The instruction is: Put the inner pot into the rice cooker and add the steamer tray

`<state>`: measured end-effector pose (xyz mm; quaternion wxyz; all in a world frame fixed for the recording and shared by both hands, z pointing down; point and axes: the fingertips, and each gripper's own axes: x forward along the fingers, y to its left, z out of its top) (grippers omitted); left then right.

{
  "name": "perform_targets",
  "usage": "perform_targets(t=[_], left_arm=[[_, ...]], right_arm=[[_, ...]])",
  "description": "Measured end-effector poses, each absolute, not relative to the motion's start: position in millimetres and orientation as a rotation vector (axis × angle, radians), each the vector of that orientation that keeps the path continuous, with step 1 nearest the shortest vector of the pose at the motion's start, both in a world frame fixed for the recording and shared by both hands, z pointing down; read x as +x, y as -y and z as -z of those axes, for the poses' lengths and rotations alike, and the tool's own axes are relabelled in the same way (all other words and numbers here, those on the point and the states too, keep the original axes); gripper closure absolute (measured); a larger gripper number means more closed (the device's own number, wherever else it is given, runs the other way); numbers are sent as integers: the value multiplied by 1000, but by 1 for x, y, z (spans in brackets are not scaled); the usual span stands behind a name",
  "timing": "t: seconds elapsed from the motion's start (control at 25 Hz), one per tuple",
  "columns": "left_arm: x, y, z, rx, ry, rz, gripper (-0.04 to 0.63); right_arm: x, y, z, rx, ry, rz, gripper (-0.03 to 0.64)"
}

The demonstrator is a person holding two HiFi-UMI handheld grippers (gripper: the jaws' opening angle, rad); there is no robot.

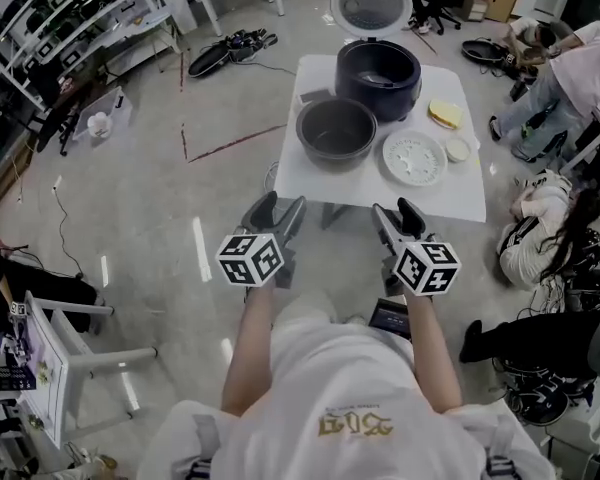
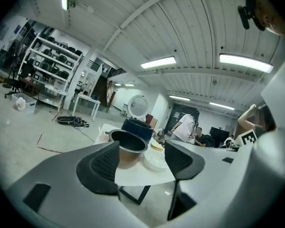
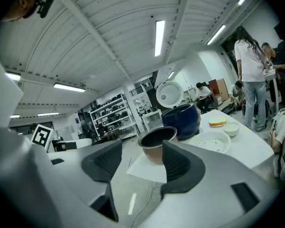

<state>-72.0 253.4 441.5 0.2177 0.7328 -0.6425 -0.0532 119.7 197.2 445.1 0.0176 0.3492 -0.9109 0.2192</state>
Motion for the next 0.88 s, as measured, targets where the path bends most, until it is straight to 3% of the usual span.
perform_targets(t=[0.28, 0.88], left_arm=[[-108, -235, -459, 1991, 1742, 143, 293], [-217, -65, -515, 2072, 1449, 0, 313]], right_arm=[[88, -188, -463, 1101, 2782, -761, 347], [16, -54, -517, 1441, 2563, -1028, 365]])
